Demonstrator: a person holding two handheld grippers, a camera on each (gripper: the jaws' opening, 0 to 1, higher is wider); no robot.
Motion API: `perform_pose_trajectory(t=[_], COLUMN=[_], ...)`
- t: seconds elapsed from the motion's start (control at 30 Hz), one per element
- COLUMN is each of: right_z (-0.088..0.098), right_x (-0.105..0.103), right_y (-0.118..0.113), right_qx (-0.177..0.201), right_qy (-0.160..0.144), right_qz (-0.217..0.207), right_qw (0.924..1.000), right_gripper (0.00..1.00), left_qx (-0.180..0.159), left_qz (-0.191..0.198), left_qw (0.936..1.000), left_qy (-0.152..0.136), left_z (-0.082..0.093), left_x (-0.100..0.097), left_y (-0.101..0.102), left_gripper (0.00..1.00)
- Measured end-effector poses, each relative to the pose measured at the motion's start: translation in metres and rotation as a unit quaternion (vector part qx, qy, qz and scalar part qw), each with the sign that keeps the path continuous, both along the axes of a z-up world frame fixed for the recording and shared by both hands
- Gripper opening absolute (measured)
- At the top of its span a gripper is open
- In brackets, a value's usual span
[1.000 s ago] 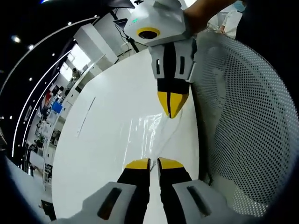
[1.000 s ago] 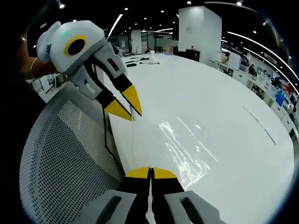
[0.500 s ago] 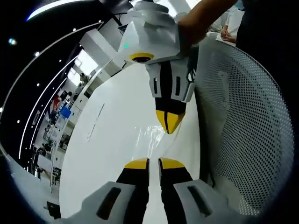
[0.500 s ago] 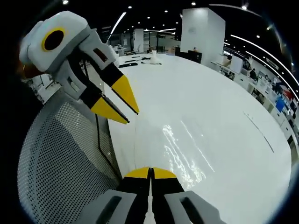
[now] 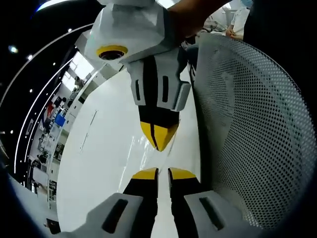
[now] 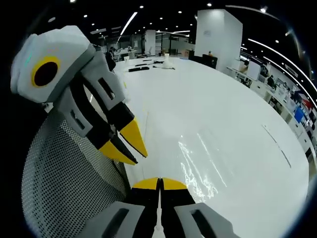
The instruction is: Open the resealable bag by pulling the two sides of the seal apart until the entire bag opening is separated and visibly accessible.
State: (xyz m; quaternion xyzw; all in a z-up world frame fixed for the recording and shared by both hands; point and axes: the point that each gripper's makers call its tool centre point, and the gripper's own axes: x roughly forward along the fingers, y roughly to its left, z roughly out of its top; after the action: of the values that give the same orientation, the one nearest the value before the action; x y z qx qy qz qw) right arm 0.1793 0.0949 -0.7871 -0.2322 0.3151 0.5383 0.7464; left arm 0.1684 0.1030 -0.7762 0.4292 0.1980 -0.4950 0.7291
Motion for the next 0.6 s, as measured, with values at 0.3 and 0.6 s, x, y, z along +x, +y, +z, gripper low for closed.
perform_pose_trajectory(t=[0.3,0.6], right_z=[0.009,0.023], right_x=[0.004,0.028], right_y=[0.008,-0.001], right_qx=[0.015,0.036], right_qy=[-0.022,-0.029], right_qz=[0.004,-0.053], right_qw=[0.9996,0.9975], right_gripper=[0.00,0.00], left_qx=[0.022,0.006], left_qz=[0.001,-0.004], left_qw=[0.9997,1.0000], left_qy=[-0.005,0.005], left_z=[-0.010,-0.008], left_x=[0.005,-0.002], left_y=[0.001,-0.005], left_gripper=[0.01,0.00])
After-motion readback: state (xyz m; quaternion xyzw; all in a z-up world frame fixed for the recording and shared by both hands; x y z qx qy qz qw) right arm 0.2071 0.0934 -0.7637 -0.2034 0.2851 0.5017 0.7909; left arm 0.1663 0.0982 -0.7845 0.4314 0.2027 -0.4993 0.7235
